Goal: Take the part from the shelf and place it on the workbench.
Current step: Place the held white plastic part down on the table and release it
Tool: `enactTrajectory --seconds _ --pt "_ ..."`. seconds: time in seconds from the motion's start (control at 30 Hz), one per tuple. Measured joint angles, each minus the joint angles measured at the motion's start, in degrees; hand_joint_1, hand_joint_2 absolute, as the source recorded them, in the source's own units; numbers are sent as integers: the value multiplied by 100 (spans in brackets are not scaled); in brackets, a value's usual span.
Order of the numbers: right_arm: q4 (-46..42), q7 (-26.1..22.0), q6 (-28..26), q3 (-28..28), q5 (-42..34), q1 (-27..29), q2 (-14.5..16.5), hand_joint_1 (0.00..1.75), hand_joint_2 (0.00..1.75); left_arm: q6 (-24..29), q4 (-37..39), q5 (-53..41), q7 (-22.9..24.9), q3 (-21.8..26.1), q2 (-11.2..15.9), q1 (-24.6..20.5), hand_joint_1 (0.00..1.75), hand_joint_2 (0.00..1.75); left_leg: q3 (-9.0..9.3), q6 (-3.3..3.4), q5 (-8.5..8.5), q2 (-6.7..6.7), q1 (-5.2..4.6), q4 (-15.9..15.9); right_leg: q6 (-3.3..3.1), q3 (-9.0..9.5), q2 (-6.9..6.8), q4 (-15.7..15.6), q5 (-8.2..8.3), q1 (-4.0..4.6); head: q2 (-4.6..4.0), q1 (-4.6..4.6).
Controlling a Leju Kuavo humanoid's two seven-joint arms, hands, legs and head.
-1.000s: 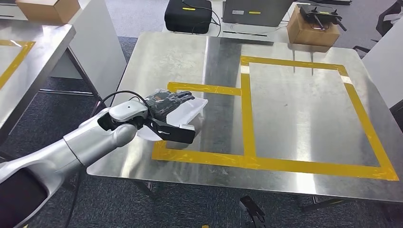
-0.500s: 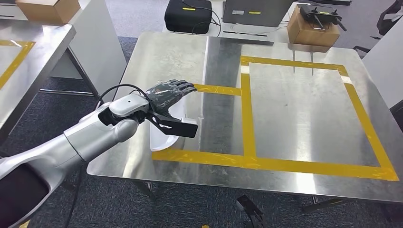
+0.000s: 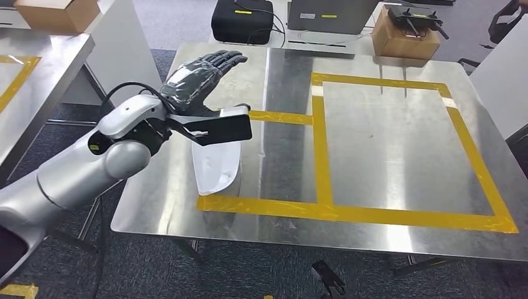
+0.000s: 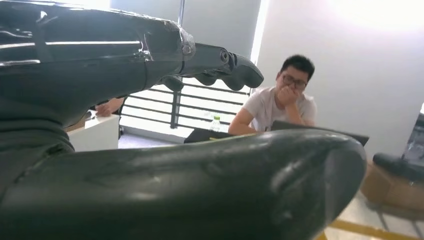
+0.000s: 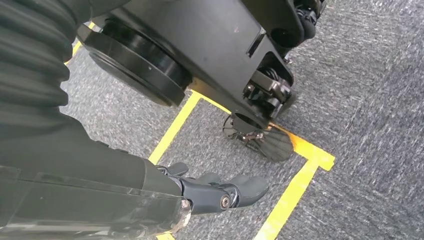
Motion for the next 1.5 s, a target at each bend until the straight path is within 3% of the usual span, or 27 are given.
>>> enactTrajectory --seconds 0.13,0.27,0.33,0.47,0.6,0.7,0.8,1.0,1.17,1.33,1.5 --pt "27 -120 -65 14 -106 73 1 0 175 16 -1055 227 549 395 650 23 0 0 5 -3 -10 99 4 -8 -2 1 52 4 2 -4 0 1" --pt "50 -286 -188 22 -302 249 -1 0 175 91 -2133 651 1377 1020 1682 233 0 0 43 3 -26 226 6 -37 -7 6 131 5 6 -6 0 3" --pt "66 -357 -248 26 -400 357 -2 0 175 98 -2604 853 1581 1465 2263 565 0 0 75 -3 -31 276 1 -65 -8 15 165 4 6 -12 0 5" --pt "93 -469 -374 31 -628 554 -2 0 175 -507 -3360 940 1658 3092 3166 2266 0 0 200 -17 -39 363 -19 -157 -26 76 226 -21 -2 -24 0 3" --pt "120 -500 -447 35 -749 708 -3 0 175 -1151 -3838 916 1666 5055 3526 4019 0 0 236 -34 -50 386 -9 -181 -34 93 265 -48 -8 -12 0 -4" --pt "142 -503 -479 36 -778 756 -2 0 175 -1398 -4040 883 1667 6444 3524 5194 0 0 257 -38 -53 376 -6 -199 -39 110 270 -64 -11 -9 0 -4" --pt "152 -492 -493 37 -797 772 -1 0 175 -1378 -4087 798 1559 7528 3394 6177 0 0 266 -44 -56 351 -4 -203 -51 122 267 -68 -19 -5 0 -4" --pt "167 -435 -517 37 -809 766 7 0 175 -1324 -4059 684 1598 9061 2844 7500 0 0 269 -47 -58 266 0 -207 -59 146 220 -75 -34 -1 0 -2" --pt "164 -326 -601 37 -835 750 20 0 175 -854 -3854 615 1603 9637 2180 8281 0 0 270 -47 -58 194 -1 -209 -72 162 161 -82 -46 4 0 -2" --pt "132 -233 -703 39 -895 750 23 0 175 -495 -3420 615 1683 9785 1541 8623 0 0 270 -46 -57 124 -3 -209 -85 177 107 -85 -59 6 0 -2" --pt "84 -171 -780 41 -984 742 19 0 175 -840 -3030 454 1684 9838 1028 8680 0 0 269 -46 -57 68 -5 -209 -88 190 60 -89 -62 5 0 2"
